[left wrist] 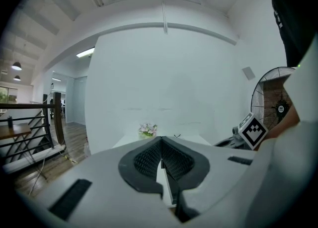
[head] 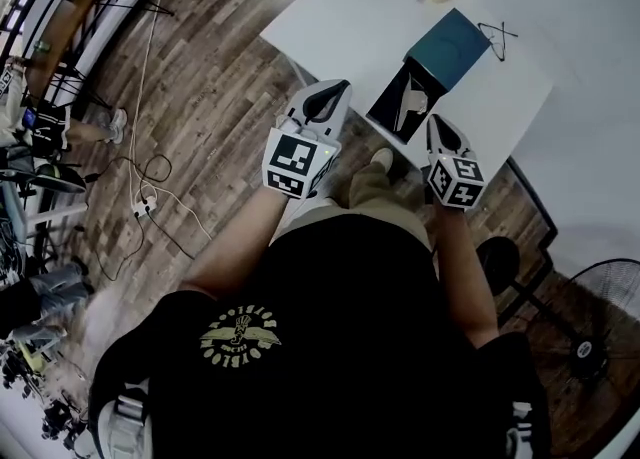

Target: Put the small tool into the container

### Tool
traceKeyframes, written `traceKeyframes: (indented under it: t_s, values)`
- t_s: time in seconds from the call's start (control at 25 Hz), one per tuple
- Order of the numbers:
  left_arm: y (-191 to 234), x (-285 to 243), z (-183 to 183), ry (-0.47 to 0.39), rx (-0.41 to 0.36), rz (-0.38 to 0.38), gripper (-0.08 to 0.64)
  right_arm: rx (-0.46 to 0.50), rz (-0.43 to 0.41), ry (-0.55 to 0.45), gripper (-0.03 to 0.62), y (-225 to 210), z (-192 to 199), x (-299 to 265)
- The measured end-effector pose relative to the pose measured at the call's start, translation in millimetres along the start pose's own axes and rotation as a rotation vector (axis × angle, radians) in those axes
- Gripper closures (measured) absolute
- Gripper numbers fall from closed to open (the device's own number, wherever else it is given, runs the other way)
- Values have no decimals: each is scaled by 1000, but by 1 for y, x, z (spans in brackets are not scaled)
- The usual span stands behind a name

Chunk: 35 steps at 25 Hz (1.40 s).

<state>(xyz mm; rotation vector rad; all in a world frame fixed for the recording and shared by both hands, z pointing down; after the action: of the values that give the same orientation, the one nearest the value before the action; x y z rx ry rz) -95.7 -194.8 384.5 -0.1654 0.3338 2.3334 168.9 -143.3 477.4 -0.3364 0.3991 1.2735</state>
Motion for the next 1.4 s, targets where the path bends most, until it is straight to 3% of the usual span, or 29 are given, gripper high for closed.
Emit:
traceKeyframes:
  t_s: [0.52,0.88,1.16,1.4]
  values:
    - [-16,32,-22,-115,-43,1,554,131,19,-206,591,34,-60,60]
    - [-35,48,-51,-199,-90,68,554,200,31,-325,591,51,-105,86]
    - [-36,54,-84,-245,-87,42,554,244,71,-416,591,49,-136,116]
    - [-42,54,-100,-285,-117,55,554,273,112,-432,591,37,-144,126]
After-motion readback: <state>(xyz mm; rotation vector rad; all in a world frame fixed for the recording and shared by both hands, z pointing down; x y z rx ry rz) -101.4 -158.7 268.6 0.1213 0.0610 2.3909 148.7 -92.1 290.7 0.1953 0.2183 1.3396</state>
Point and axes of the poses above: the fingertips, and each gripper's own axes: x backward along the fingers, y to its left, z out of its underside, the point moved 9 cm from there along x, backward along the fingers, and after that the axes turned 10 degrees about x, right-handed, at the moved point
